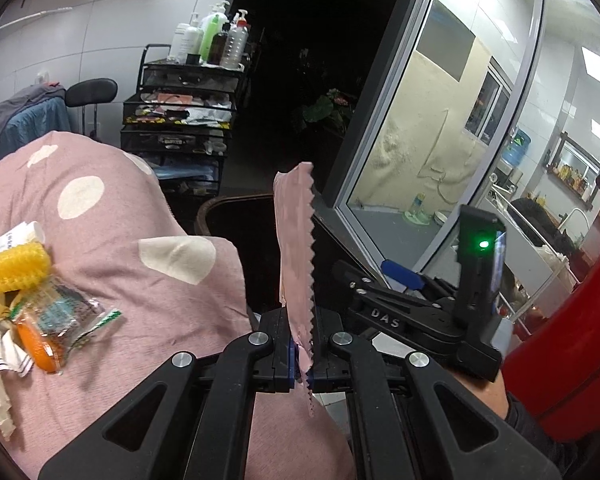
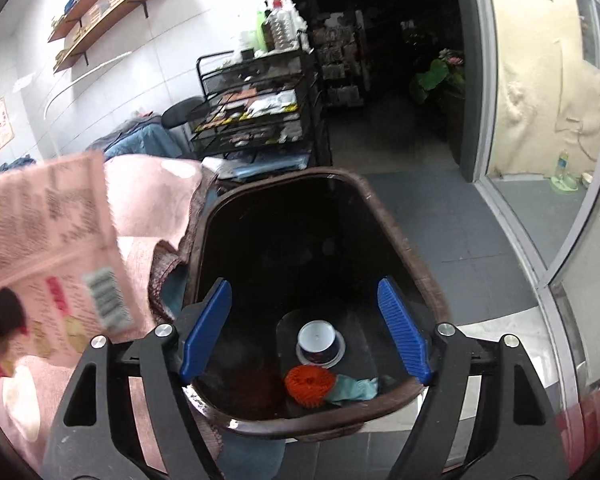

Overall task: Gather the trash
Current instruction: 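Lower the pink snack wrapper into the bin and open the left gripper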

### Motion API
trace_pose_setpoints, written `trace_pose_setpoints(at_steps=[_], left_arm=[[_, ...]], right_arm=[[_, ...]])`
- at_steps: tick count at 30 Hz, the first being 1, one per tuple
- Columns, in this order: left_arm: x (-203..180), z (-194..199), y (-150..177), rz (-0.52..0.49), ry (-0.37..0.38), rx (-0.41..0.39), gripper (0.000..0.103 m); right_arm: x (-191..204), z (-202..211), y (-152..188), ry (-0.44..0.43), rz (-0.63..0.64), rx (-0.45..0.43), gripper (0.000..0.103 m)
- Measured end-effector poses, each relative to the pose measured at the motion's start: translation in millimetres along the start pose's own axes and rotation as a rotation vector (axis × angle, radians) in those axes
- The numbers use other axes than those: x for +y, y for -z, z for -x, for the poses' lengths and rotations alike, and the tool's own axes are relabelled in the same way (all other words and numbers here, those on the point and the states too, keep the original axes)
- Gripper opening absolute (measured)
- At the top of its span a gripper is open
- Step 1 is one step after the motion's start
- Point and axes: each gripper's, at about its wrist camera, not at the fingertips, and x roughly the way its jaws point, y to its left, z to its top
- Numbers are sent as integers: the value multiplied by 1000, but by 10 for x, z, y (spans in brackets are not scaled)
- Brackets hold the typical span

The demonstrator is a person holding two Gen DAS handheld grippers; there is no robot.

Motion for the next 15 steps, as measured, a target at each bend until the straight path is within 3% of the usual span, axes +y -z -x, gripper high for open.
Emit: trace_pose_setpoints(at_steps=[15], left_arm=[[-133,-579,-82,-39,2,150,4]], right_arm=[[-343,252,-111,69,-63,-62,83]])
